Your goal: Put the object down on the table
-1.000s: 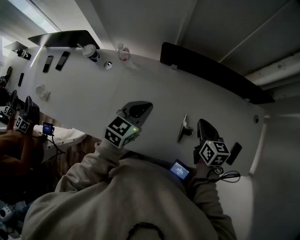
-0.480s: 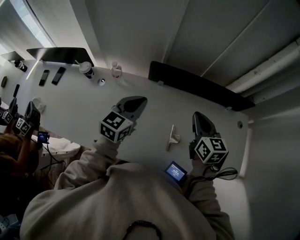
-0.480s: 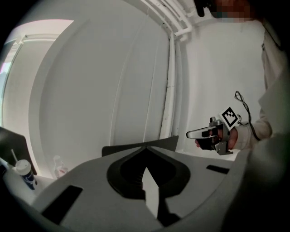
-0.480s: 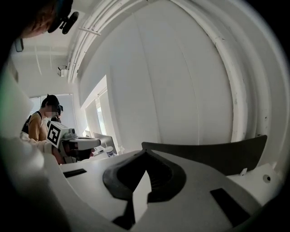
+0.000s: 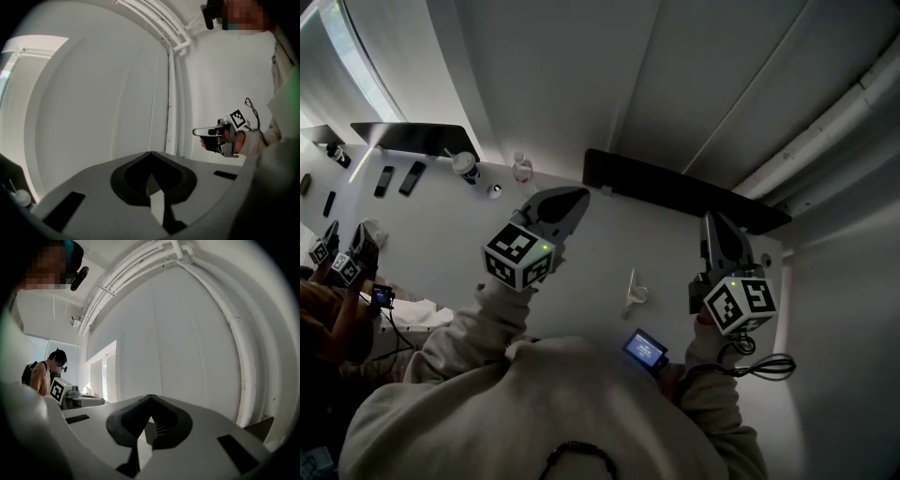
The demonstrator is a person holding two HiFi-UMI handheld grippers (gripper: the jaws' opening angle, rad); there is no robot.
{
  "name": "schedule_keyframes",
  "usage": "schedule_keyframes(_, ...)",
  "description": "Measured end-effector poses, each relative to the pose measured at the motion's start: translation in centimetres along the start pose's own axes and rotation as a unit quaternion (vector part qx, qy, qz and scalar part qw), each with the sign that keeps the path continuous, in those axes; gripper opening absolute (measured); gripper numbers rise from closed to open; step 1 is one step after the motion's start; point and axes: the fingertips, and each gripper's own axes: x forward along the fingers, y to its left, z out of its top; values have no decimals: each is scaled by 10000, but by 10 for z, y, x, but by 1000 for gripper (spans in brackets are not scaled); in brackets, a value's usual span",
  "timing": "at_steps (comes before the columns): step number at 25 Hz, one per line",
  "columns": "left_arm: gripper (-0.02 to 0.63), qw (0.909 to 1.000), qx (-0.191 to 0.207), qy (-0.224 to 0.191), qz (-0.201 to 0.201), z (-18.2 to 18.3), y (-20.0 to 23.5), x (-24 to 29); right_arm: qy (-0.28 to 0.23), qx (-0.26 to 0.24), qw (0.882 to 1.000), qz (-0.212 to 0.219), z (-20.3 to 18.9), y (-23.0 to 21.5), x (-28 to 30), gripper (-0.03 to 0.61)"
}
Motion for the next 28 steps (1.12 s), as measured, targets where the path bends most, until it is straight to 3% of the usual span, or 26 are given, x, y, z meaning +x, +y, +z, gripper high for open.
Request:
schedule_keyframes(4, 3, 9998, 144, -163, -24, 27, -4, 11, -169, -155, 9997, -16, 28, 0, -6, 18)
schedule_keyframes(11, 3, 9988, 399, -291, -12, 48, -6, 19, -321, -107, 9992, -208, 34, -13, -13, 18)
schedule_keyframes(19, 3, 9995, 247, 31, -209, 28, -13, 22, -304, -82, 9986, -427, 30, -16, -20, 18)
schedule_keyframes(28, 3, 9994, 311, -65, -119, 35, -2, 15, -108, -84, 9992, -381, 20, -8, -15, 18)
